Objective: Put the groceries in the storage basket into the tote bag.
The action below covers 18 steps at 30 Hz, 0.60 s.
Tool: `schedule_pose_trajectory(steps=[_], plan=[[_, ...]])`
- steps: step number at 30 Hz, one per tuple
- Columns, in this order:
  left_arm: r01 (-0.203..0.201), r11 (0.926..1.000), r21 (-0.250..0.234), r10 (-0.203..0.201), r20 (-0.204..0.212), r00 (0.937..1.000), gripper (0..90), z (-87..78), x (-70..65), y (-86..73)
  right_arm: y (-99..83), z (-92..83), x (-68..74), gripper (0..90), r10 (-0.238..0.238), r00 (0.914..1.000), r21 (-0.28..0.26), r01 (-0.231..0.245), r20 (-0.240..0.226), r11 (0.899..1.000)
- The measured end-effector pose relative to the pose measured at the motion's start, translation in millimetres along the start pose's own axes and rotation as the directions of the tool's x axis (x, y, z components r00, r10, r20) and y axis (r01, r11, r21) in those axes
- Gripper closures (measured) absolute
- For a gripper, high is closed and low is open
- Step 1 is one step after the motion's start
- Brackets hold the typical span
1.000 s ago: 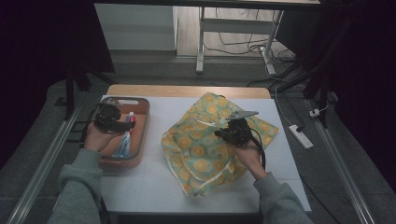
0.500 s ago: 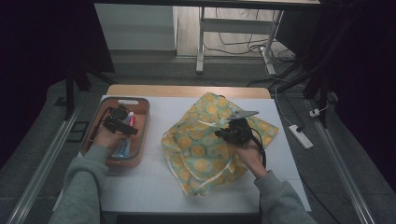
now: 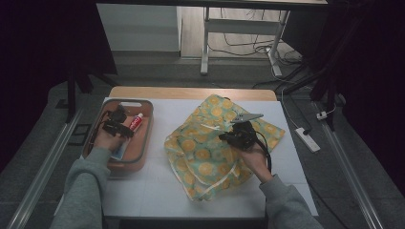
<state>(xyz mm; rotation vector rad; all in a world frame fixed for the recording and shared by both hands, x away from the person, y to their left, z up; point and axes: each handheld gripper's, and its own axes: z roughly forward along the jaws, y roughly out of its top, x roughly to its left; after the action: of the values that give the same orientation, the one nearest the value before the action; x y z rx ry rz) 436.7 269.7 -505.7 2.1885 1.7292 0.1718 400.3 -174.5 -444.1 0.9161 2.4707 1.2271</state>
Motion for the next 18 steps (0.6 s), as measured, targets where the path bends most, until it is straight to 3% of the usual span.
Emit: schedule_pose_trajectory(steps=[11,14,18], plan=[[-0.001,0.9992,-0.041,0.004,0.061,0.9982,75.6,-9.7,12.6,-3.5,3.9,-2.3,0.3,88.8,0.003,1.0,-0.028,-0.003,0.004,1.0],[0.002,0.996,-0.089,0.005,0.082,0.9966,75.6,-22.6,16.0,-4.5,4.6,-2.5,1.0,88.8,-0.001,1.0,-0.031,0.001,0.004,1.0],[-0.022,0.9892,-0.145,0.037,0.102,0.9941,75.5,-47.9,14.0,-2.6,4.9,-2.3,1.0,88.8,0.002,1.0,-0.029,-0.002,0.006,1.0]])
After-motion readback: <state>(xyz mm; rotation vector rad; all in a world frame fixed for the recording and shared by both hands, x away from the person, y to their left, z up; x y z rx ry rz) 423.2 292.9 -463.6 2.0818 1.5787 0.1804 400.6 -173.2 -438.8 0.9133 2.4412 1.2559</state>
